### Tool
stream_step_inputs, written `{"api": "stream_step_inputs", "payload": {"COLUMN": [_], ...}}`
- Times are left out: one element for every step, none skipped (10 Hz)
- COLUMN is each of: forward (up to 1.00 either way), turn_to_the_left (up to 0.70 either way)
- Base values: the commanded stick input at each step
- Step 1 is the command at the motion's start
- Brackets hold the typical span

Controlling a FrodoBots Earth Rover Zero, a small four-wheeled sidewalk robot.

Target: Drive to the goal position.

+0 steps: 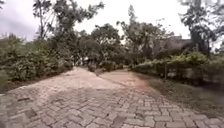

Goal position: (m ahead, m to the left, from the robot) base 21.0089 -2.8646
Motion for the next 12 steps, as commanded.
{"api": "stream_step_inputs", "payload": {"forward": [0.70,0.70,0.70,0.70,0.70,0.70,0.70,0.70,0.70,0.70,0.70,0.70], "turn_to_the_left": [-0.35,-0.35,-0.35,-0.35,0.00,0.00,0.00,0.00,0.00,0.00,0.00,0.00]}}
